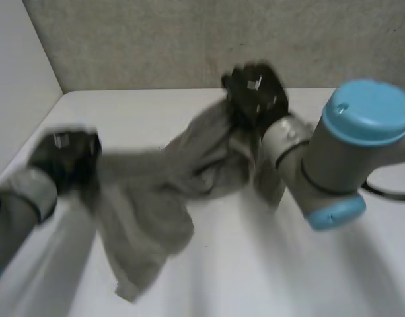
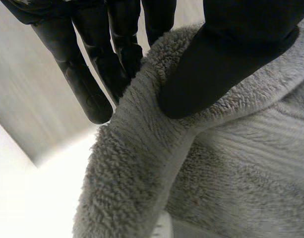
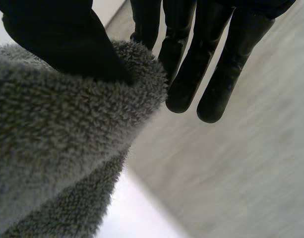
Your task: Fold the towel.
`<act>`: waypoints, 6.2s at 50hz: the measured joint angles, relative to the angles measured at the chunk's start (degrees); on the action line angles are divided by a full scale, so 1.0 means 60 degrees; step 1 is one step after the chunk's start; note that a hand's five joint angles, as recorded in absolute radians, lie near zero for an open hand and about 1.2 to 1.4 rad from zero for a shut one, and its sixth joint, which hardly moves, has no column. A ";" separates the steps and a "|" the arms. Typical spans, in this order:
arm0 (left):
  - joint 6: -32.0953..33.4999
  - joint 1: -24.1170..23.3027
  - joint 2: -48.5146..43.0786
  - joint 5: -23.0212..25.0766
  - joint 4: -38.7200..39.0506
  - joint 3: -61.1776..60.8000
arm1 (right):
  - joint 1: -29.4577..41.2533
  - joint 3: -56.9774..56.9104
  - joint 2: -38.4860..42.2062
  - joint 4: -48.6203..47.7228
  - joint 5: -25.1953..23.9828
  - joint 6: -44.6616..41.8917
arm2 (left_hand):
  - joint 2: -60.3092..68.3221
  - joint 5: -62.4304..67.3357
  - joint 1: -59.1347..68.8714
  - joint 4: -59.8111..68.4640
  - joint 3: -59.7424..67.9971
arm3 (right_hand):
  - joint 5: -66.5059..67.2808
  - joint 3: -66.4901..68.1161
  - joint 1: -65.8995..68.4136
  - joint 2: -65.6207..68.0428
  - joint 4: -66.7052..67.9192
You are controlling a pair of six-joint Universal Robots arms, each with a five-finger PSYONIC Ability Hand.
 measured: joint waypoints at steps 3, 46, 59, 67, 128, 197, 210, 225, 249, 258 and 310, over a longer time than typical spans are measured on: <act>-0.0010 -0.0288 -0.0032 -0.0408 0.0433 0.1525 | -0.0189 -0.0531 -0.0097 -0.0988 0.0185 -0.0554 | 0.0008 0.0011 0.0000 0.0004 0.0011 | 0.0000 0.0002 0.0000 0.0000 0.0002; 0.0035 -0.1479 -0.3604 -0.1531 0.1014 0.0902 | -0.2402 -0.0531 0.1043 0.4866 -0.0754 -0.1574 | -0.4145 -0.3986 -0.3690 -0.4134 -0.4113 | -0.8647 -0.9249 -0.6997 -0.8951 -0.9164; 0.0024 -0.1376 -0.2358 -0.1543 0.1019 0.0289 | -0.4275 0.1047 -0.0319 0.4789 -0.2244 0.0556 | -0.5399 -0.5250 -0.4949 -0.5393 -0.5368 | -0.8660 -0.9178 -0.6983 -0.8996 -0.9141; 0.0014 -0.1314 -0.1566 -0.1489 0.1022 -0.0499 | -0.5061 0.1362 0.0337 0.4652 -0.3866 -0.1382 | -0.5734 -0.5575 -0.5226 -0.5721 -0.5706 | -0.7434 -0.7726 -0.5989 -0.7699 -0.7804; -0.0102 -0.0959 -0.1182 -0.1423 0.1032 -0.1449 | -0.4329 -0.0427 0.3283 0.1972 -0.4580 -0.3366 | -0.6826 -0.6700 -0.6321 -0.6840 -0.6804 | -0.0099 -0.0056 0.0086 0.0011 -0.0045; 0.1302 -0.0483 -0.3618 -0.0733 0.1950 -0.0597 | -0.5882 0.2405 0.0578 0.3734 -0.2842 -0.1921 | -0.1726 -0.1603 -0.1315 -0.1746 -0.1711 | -0.0017 -0.0002 0.0087 0.0011 -0.0037; 0.1318 -0.0478 -0.3890 -0.0687 0.1956 -0.0565 | -0.5881 0.2454 0.0539 0.3744 -0.2853 -0.1921 | -0.5829 -0.5622 -0.5255 -0.5770 -0.5810 | -0.0016 -0.0002 0.0086 0.0011 -0.0036; 0.1335 -0.0493 -0.3567 -0.0691 0.1510 -0.0755 | -0.5855 0.2523 0.0552 0.3731 -0.2839 -0.1921 | -0.6950 -0.6803 -0.6484 -0.6956 -0.6927 | -0.0015 -0.0002 0.0087 0.0011 -0.0036; 0.1350 -0.0456 -0.4397 -0.0694 0.1524 0.0262 | -0.5800 0.2600 0.0674 0.3651 -0.2840 -0.1936 | -0.6461 -0.6330 -0.6095 -0.6475 -0.6432 | -0.0012 -0.0002 0.0087 0.0011 -0.0035; 0.1351 -0.0457 -0.4664 -0.0690 0.1514 0.0700 | -0.5789 0.2612 0.0714 0.3639 -0.2840 -0.1936 | -0.4585 -0.4457 -0.4102 -0.4596 -0.4559 | -0.0010 -0.0001 0.0086 0.0011 -0.0035; 0.1349 -0.0391 -0.5461 -0.0676 0.0789 0.2056 | -0.5735 0.2789 0.0779 0.3656 -0.2824 -0.2446 | -0.5245 -0.5367 -0.4820 -0.5234 -0.5219 | 0.0001 -0.0002 0.0087 0.0037 -0.0034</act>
